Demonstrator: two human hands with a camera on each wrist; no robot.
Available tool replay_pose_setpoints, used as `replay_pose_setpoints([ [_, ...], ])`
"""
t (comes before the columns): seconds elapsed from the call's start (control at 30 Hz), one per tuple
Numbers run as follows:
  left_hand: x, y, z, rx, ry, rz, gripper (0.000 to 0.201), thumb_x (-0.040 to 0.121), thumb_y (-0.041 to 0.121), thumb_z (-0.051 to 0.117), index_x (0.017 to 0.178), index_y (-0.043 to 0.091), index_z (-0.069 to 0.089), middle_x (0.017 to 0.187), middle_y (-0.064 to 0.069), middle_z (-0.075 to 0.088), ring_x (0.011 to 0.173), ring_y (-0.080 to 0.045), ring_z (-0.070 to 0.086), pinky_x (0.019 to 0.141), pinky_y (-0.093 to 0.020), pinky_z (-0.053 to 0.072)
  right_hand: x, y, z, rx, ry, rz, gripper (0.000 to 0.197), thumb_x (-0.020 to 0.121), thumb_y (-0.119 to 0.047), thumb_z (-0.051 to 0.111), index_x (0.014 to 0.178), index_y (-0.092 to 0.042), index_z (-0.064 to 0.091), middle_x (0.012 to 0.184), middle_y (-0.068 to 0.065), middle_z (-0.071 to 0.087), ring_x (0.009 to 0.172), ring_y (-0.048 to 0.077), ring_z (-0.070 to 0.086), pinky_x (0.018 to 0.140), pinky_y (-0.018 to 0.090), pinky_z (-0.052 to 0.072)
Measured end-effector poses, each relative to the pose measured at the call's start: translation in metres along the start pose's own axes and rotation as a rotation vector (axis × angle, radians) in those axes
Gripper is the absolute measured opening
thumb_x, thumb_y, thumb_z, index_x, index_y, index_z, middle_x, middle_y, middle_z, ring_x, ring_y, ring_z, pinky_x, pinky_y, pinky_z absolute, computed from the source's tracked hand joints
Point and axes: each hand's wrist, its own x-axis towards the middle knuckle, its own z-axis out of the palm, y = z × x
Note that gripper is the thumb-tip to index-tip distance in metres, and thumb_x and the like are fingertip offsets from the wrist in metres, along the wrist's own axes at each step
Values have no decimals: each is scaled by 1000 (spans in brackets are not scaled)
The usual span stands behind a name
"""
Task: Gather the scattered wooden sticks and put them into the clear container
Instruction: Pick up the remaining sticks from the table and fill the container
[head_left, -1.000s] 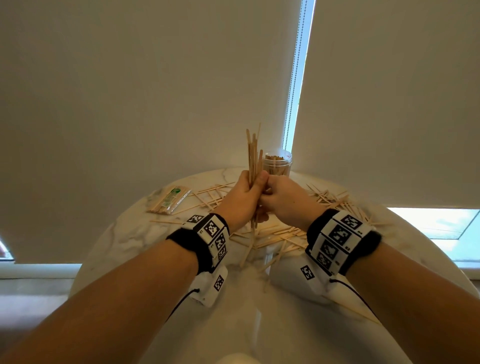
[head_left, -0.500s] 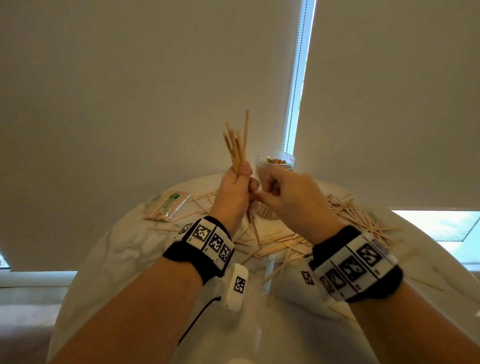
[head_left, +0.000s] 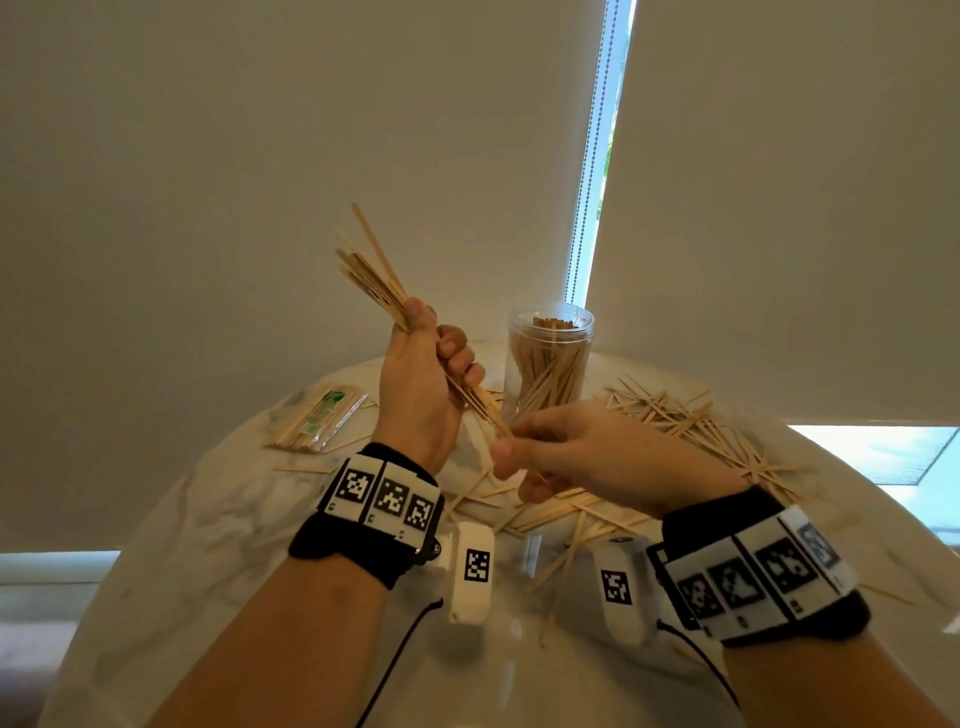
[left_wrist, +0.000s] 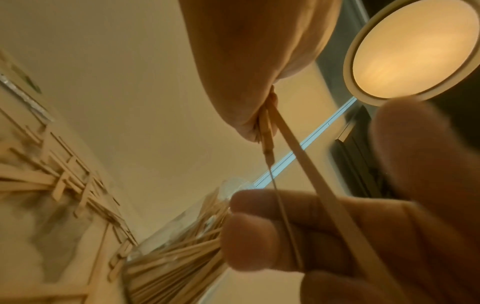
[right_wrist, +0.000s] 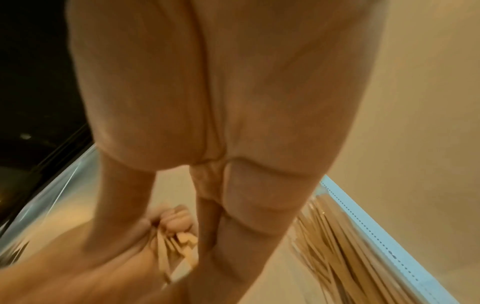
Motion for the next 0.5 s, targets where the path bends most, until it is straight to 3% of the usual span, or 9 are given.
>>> replay_pose_setpoints([
  [0.07,-2,-5,1,3,-11,-19,25,106,41,40,98,18,45,64,4,36,52,-9,34,49,-24,34,4,2,2,-38,50,-29,22,96,-33,64,105,-14,73,92,-3,78,78,13,74,82,31,61],
  [0.13,-8,-14,2,-13,-35,-76,23,106,39,41,98,17,44,65,3,38,54,-10,37,52,-25,37,10,4,8,28,164,-52,17,98,-23,64,99,-10,75,86,0,78,70,15,74,75,30,62],
  [0.23,-10,-17,2,-31,-61,-141,24,106,39,42,97,17,44,65,2,39,55,-11,38,57,-27,38,15,5,15,83,262,-74,18,96,-25,67,96,-9,76,82,0,78,69,19,75,69,30,62],
  [0.3,-6,-10,-1,-34,-55,-100,24,107,38,39,96,17,43,65,2,38,55,-11,38,56,-26,40,14,6,14,81,244,-62,22,93,-30,70,96,-9,75,82,2,78,70,19,76,67,28,62],
  [0.43,-11,-8,4,9,-106,-71,25,107,38,38,95,16,42,66,1,38,56,-12,38,58,-28,42,13,5,11,219,232,-82,19,97,-16,65,99,2,72,82,12,77,68,23,73,63,26,60],
  [0.5,-17,-15,8,92,-148,-94,25,106,39,41,97,15,42,66,2,37,55,-11,36,58,-29,40,14,2,12,169,248,-90,19,97,-17,65,99,0,73,81,9,78,71,23,75,67,28,62],
])
